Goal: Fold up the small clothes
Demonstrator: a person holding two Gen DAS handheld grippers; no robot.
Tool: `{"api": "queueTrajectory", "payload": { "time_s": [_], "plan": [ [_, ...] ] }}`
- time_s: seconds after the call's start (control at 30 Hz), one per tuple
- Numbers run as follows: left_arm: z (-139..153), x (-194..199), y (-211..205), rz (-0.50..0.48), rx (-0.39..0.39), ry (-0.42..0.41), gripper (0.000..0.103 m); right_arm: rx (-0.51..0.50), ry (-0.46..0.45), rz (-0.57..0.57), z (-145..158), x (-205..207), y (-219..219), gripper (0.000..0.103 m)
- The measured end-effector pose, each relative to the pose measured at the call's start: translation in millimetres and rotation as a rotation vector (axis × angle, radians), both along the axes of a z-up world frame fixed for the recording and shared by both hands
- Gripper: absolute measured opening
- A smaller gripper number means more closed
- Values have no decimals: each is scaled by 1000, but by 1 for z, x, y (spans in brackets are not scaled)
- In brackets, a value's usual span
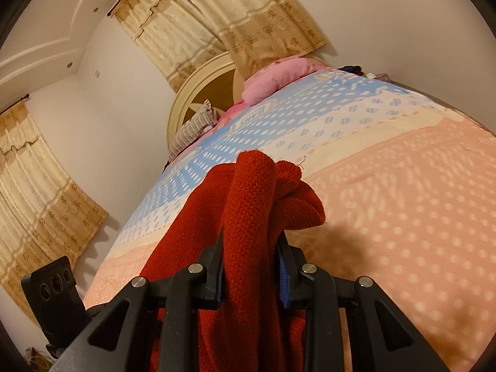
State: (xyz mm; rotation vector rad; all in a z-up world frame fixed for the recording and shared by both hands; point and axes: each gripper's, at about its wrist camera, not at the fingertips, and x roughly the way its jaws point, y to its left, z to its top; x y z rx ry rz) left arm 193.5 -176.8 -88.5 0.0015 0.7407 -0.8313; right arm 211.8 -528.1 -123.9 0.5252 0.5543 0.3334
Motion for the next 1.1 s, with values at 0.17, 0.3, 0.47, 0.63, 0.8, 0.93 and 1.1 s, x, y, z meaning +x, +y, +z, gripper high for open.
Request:
{"api": "queueTrajectory", "payload": {
  "time_s": [0.17,0.3,0.47,0.63,0.8,0.93,1.1],
  "plan": [
    [2,-10,-20,-46,8,-13,37,1,-11,-34,7,-21,-22,27],
    [4,-17,-35,-73,15,-21,37,1,-20,-64,12,-40,-41,27],
    [6,-27,-53,-113,17,-30,37,-5,-23,-96,17,-61,-60,27],
    [7,-36,-68,-146,20,-38,37,0,-24,-128,18,-80,-80,27],
    [6,-41,-81,-170,29,-41,37,0,-20,-153,18,-91,-93,27],
    [6,-51,-90,-191,31,-50,37,7,-19,-168,18,-101,-104,27],
    [2,-55,-103,-213,37,-53,37,16,-10,-197,15,-110,-119,27]
  ]
}}
